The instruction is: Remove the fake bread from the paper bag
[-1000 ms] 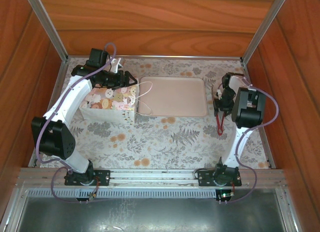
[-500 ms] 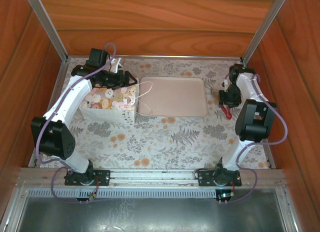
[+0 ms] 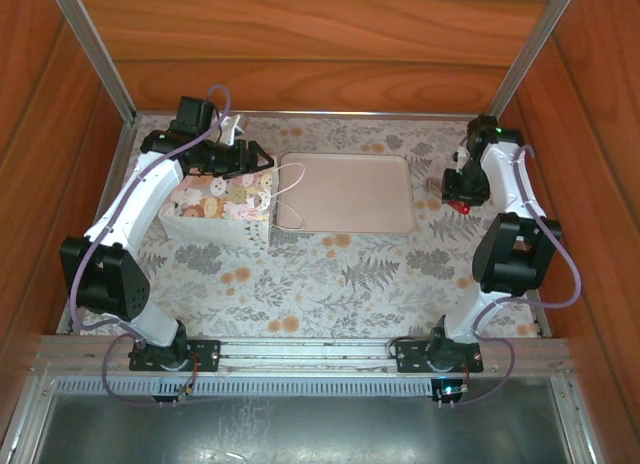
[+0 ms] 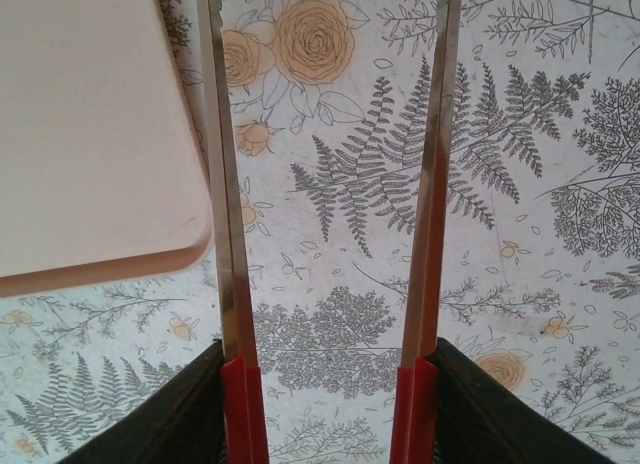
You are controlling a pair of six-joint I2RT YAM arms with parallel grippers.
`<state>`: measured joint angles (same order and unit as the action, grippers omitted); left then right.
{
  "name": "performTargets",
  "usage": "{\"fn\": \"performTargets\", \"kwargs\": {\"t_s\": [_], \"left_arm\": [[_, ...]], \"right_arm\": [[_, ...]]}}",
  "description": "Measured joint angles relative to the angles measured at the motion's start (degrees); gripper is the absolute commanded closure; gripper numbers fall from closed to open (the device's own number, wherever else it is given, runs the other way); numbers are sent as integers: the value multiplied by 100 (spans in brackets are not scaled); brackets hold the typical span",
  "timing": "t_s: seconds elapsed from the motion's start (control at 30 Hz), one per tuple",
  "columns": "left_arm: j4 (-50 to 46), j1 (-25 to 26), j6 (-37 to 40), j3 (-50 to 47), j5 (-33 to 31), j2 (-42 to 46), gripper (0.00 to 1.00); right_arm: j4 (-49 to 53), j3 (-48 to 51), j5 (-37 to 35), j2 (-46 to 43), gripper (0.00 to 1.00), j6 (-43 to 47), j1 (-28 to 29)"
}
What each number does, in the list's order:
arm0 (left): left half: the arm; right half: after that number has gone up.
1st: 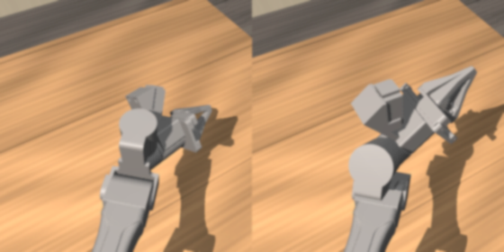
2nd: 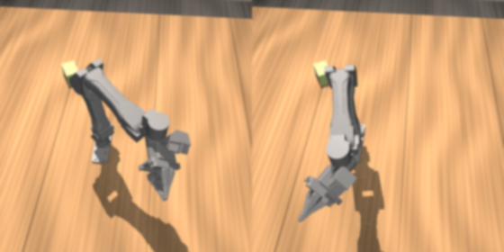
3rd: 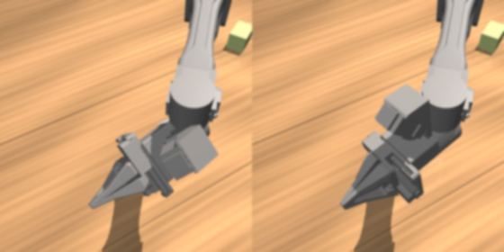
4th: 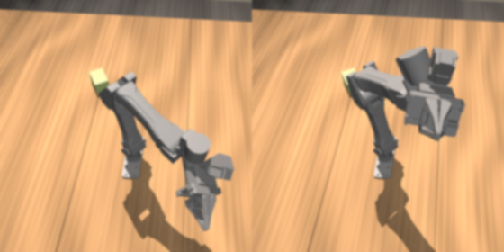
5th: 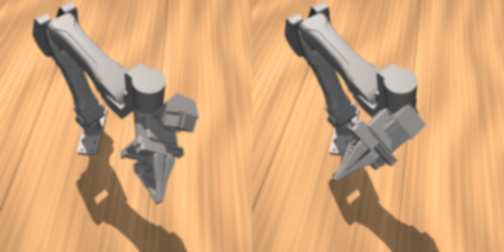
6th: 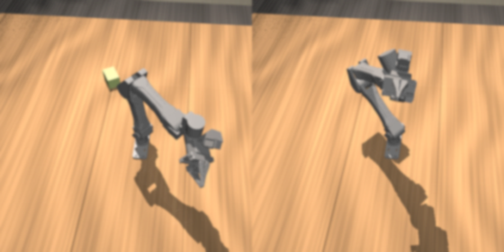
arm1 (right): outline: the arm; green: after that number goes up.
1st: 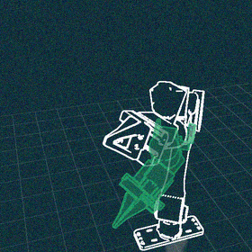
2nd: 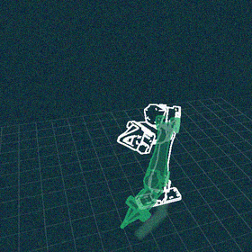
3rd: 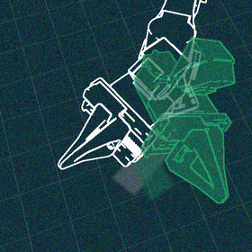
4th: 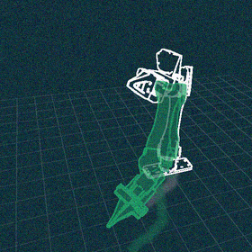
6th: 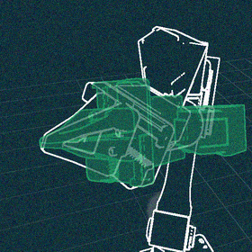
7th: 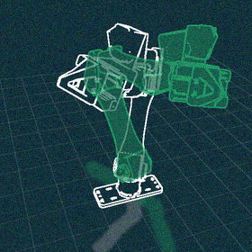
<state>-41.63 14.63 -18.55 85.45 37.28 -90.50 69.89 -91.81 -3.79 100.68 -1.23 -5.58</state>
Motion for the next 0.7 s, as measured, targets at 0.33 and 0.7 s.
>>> {"fn": "performTargets", "kwargs": {"t_s": [0.33, 0.7], "left_arm": [[0, 2, -66, 15, -44, 20, 30], [2, 68, -76, 144, -240, 20, 30]], "right_arm": [[-568, 533, 365, -1172, 53, -197, 35], [-1550, 1569, 2243, -2583, 55, -452, 50]]}}
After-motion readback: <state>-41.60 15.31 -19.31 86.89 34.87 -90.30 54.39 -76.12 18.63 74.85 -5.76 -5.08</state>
